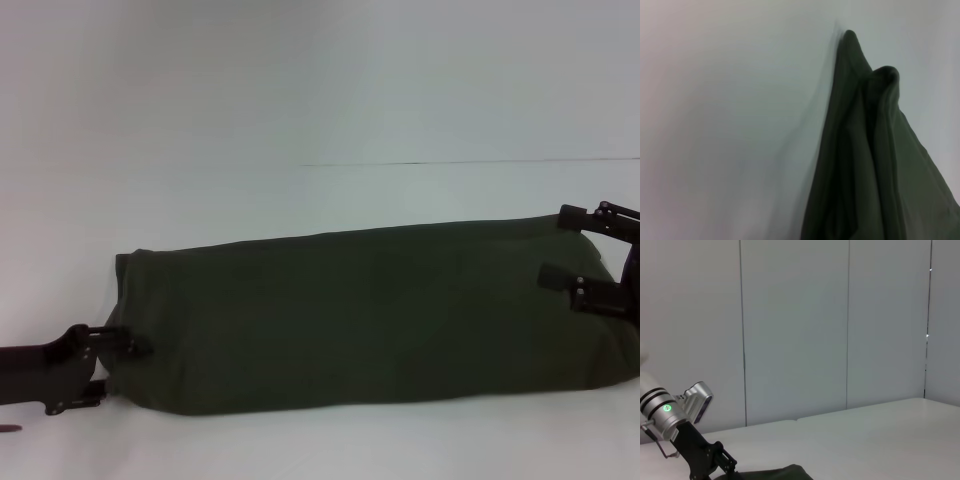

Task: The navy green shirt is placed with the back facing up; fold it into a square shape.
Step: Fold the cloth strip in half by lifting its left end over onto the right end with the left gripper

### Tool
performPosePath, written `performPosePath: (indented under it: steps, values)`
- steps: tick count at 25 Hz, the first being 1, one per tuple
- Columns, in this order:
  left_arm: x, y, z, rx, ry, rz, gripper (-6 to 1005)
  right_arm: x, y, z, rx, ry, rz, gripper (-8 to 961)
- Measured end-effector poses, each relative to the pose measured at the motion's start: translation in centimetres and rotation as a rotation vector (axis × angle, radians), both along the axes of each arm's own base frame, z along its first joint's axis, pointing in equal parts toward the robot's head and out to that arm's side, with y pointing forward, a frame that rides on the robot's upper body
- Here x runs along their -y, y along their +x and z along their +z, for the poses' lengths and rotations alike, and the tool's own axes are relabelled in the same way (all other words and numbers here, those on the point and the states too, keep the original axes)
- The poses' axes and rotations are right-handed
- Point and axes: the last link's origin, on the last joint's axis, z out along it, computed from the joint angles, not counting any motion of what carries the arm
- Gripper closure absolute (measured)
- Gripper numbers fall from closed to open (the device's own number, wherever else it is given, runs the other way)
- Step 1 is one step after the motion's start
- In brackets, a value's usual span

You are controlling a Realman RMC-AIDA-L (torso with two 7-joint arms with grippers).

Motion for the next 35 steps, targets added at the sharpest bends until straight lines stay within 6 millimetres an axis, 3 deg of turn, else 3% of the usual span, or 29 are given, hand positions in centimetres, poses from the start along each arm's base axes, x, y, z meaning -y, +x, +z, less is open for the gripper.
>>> performPosePath:
  steps: [10,16,35]
  values:
    - [-0.1,0.1,0.0,-0.004,0.0,-0.009,541,0.5,-0.1,-0.5,0.052,-0.079,0.031,136]
    - [-0.1,0.1,0.0,-0.005,0.001,-0.008,639,0.8,0.3,-0.4,0.179,-0.208,0.05,137]
    - [-0.5,0.5,-0.1,-0.028,-0.016,-0.048,877,1.1,0.2,-0.6,0.18,-0.221,0.064,138]
